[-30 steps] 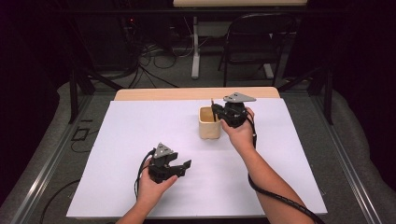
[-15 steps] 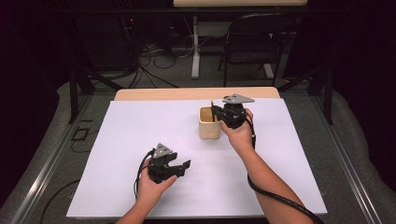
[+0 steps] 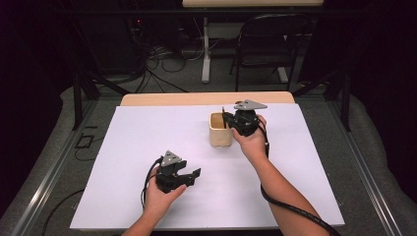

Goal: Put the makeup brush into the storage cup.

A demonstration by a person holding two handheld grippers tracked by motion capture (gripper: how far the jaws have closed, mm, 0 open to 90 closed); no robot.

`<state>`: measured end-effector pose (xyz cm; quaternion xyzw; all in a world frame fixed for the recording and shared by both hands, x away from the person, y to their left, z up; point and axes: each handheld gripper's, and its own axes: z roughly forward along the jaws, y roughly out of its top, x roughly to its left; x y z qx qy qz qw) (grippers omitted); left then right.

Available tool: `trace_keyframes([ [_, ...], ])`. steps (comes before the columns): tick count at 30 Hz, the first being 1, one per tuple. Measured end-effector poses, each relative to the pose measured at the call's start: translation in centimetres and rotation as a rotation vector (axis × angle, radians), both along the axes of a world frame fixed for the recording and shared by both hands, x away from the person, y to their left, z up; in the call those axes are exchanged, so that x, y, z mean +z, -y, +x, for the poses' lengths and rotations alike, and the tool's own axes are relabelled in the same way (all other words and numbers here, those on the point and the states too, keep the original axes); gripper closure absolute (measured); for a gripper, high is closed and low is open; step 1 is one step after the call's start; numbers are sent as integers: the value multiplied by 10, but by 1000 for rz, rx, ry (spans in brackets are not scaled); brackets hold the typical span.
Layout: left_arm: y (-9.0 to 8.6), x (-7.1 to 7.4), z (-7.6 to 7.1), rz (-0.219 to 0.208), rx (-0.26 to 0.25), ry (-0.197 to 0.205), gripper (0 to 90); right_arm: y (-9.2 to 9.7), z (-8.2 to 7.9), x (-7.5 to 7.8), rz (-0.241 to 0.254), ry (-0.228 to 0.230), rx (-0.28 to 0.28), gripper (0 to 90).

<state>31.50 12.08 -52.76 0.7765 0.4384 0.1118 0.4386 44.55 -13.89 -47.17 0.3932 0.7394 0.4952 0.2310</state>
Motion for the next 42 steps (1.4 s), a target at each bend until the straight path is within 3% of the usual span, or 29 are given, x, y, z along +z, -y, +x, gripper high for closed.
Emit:
trace_keyframes([
  [26, -1, -1, 0, -2, 4, -7, 350, -1, 2, -6, -7, -26, 2, 837],
  [42, -3, -1, 0, 0, 6, -9, 349, -2, 1, -4, 12, -25, 8, 647],
])
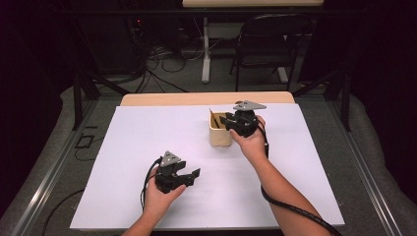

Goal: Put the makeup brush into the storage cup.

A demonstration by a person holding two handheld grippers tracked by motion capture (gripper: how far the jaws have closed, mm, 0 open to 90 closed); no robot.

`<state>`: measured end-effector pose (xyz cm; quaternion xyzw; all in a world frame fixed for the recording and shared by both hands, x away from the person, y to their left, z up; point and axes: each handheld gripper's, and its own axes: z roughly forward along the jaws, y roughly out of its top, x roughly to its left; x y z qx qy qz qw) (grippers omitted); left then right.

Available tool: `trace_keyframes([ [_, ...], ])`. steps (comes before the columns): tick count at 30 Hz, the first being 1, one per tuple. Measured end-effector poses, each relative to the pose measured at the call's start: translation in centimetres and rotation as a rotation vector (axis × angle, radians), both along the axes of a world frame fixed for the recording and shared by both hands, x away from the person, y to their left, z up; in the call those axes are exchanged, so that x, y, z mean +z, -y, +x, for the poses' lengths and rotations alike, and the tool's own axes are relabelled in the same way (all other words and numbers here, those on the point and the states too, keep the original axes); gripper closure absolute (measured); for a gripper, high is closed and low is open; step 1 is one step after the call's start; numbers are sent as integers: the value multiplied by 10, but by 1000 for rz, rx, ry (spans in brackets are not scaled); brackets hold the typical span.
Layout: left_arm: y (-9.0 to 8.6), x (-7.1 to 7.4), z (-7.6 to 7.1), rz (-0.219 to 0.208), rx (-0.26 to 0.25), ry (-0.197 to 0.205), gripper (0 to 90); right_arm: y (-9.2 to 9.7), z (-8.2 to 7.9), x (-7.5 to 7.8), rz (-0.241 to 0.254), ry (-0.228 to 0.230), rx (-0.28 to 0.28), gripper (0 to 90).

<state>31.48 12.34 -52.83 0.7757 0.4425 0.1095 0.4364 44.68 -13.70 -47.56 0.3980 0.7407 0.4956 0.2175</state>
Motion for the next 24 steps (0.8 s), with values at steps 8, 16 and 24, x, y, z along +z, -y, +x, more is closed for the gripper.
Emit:
trace_keyframes([
  [8, -1, 1, 0, -3, 4, 5, 348, -3, -1, 1, -6, 16, -13, 529],
  [16, -1, 2, 0, -2, 8, 5, 347, -4, -2, -1, -18, 20, -24, 460],
  [24, -1, 2, 0, 2, 9, 7, 343, -2, -4, -2, -24, 19, -21, 432],
])
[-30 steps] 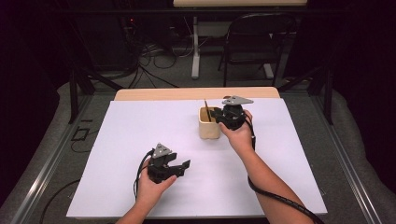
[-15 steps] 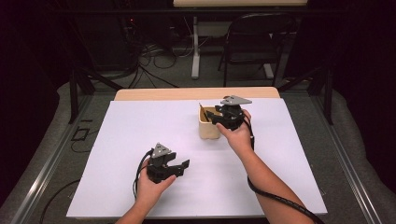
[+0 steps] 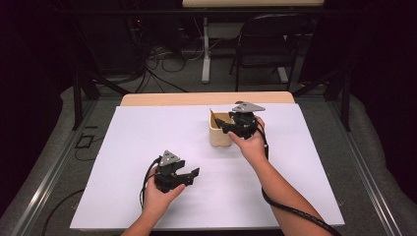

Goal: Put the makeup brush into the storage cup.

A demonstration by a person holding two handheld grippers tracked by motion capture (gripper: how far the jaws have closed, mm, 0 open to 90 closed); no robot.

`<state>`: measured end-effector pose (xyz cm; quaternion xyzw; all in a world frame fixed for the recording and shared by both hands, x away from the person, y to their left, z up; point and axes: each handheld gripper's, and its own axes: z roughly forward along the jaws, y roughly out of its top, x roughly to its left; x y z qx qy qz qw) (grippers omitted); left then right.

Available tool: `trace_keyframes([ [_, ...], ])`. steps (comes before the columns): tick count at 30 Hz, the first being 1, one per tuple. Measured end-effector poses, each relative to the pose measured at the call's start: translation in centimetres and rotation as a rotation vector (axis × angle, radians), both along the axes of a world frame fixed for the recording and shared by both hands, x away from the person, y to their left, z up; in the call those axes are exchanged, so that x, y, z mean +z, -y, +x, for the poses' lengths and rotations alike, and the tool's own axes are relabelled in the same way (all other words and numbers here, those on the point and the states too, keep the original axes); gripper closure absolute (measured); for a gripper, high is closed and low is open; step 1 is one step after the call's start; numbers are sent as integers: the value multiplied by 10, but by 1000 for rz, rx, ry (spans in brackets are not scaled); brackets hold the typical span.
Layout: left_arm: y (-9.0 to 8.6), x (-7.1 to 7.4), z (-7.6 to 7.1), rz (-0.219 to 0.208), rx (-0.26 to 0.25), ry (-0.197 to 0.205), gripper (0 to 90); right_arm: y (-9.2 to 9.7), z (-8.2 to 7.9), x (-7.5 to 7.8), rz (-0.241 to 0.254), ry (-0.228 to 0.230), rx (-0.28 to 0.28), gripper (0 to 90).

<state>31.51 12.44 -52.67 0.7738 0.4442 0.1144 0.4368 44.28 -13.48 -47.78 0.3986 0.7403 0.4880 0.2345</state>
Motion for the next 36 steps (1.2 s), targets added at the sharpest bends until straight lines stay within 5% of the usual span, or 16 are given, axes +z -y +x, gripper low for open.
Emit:
trace_keyframes([
  [20, -7, 5, 2, -10, 40, 62, 276, 8, -14, 4, 4, 14, 22, 331],
  [36, -19, 5, 6, -13, 48, 40, 276, 37, -48, 3, 8, 35, 32, 309],
])
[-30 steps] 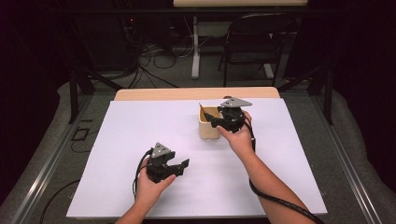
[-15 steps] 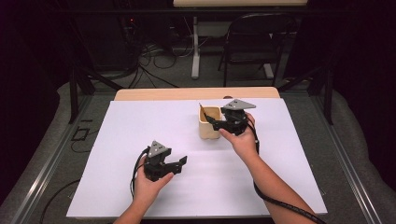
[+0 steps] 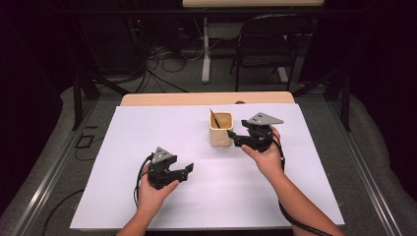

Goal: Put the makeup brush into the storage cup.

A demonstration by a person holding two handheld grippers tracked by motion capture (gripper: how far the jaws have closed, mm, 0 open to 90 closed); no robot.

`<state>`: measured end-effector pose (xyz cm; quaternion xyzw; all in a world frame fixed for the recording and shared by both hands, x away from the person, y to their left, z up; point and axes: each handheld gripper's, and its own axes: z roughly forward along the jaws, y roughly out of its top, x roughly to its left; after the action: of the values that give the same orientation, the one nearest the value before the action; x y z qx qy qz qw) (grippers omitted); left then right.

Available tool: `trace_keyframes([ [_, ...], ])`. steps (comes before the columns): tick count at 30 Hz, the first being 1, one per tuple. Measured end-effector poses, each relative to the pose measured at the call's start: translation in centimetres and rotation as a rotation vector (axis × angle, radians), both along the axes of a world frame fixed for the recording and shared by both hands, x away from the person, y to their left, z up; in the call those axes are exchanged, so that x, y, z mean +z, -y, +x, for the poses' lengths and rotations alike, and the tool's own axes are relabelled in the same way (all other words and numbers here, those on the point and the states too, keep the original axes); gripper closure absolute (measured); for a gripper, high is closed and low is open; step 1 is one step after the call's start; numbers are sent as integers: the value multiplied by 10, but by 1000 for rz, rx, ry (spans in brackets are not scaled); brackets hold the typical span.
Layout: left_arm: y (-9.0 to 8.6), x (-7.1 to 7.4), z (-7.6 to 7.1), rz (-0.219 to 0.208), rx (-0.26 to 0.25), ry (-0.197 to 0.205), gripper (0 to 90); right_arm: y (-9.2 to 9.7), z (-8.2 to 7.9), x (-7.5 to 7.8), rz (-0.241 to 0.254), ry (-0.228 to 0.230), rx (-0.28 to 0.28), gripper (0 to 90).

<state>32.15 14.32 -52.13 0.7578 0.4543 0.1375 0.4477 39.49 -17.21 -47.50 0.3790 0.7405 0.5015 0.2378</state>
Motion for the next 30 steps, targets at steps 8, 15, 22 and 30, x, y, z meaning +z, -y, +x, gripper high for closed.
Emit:
trace_keyframes([
  [8, -6, 1, 1, 0, 11, 9, 280, 17, -23, -6, 13, -7, 11, 306],
  [15, -7, 1, 1, -1, 16, 7, 283, 30, -43, -14, 3, -19, 13, 305],
  [22, -7, 1, 1, 10, 9, 7, 284, 34, -61, -23, -19, -30, 20, 305],
  [30, -8, 1, 1, 8, 10, 9, 285, 36, -76, -30, -13, -49, 41, 305],
])
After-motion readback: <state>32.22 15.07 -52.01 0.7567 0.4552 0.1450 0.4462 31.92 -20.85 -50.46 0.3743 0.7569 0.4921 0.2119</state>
